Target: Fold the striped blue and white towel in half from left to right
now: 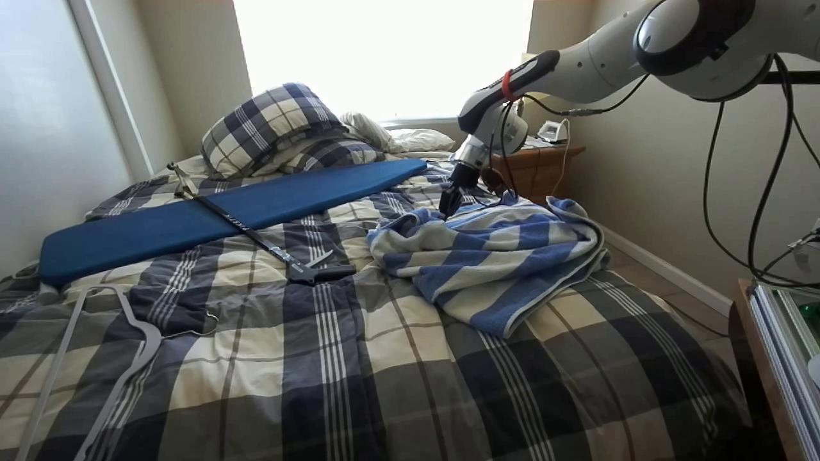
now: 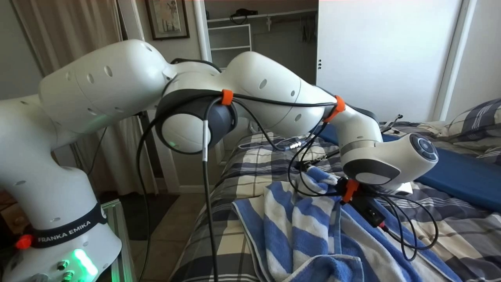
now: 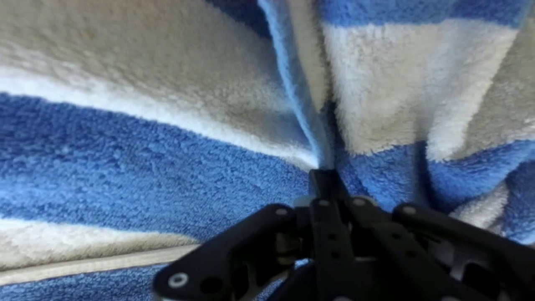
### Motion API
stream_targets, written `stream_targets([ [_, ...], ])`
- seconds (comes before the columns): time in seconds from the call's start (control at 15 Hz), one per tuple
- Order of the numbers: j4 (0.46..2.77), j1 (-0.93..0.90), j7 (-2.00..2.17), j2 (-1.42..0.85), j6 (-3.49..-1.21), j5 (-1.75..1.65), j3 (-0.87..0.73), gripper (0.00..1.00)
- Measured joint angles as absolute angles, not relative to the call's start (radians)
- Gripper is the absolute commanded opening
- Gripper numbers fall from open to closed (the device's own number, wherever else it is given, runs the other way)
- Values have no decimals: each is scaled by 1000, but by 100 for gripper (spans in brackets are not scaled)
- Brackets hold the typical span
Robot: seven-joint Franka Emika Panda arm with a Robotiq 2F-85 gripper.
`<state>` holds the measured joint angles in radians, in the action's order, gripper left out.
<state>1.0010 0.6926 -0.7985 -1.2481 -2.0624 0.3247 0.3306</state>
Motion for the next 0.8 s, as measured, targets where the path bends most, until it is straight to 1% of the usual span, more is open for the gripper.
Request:
stream_targets([
  [0.13,995,694,-798,-1249,-2037,325,331,3],
  [0.2,991,695,-798,-1250,-2026,325,331,10],
  [0.27,989,695,-798,-1252,-2017,325,331,26],
  [0.33,987,695,-798,-1254,-2009,325,331,34],
  [0.47,982,695,-798,-1258,-1997,325,331,43],
  [0.53,979,695,-798,-1261,-1993,325,331,41],
  [0.6,976,695,-798,-1265,-1992,325,331,34],
  [0.73,969,694,-798,-1275,-1992,325,331,12],
  [0.8,964,694,-798,-1280,-1992,325,331,7],
])
